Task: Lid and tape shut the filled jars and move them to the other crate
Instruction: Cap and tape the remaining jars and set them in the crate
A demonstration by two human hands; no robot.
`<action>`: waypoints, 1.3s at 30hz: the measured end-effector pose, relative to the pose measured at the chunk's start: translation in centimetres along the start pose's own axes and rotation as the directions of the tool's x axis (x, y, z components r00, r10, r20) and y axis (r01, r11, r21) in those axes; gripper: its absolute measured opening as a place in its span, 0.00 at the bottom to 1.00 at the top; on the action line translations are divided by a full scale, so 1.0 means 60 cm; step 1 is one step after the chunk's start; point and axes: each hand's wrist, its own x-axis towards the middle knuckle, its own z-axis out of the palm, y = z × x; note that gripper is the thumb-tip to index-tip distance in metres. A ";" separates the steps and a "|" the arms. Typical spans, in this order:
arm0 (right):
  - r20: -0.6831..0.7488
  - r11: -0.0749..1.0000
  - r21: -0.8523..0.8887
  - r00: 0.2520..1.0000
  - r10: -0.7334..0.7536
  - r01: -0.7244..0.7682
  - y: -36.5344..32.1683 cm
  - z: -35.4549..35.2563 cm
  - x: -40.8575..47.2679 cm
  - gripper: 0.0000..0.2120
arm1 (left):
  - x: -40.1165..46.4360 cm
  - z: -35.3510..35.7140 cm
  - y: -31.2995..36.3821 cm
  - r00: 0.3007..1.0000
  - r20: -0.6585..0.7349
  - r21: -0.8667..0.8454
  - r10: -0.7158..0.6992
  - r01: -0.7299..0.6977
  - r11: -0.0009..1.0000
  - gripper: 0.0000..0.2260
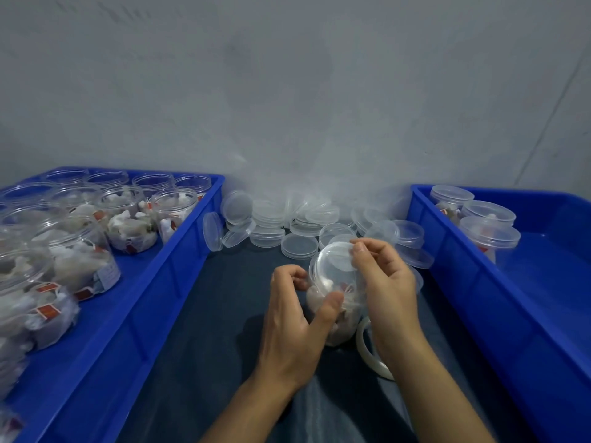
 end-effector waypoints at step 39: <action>0.388 0.891 -0.178 0.862 -0.326 0.417 0.030 -0.006 -0.019 0.24 | 0.008 -0.014 -0.016 0.986 0.128 -0.201 -0.108 0.132 0.971 0.32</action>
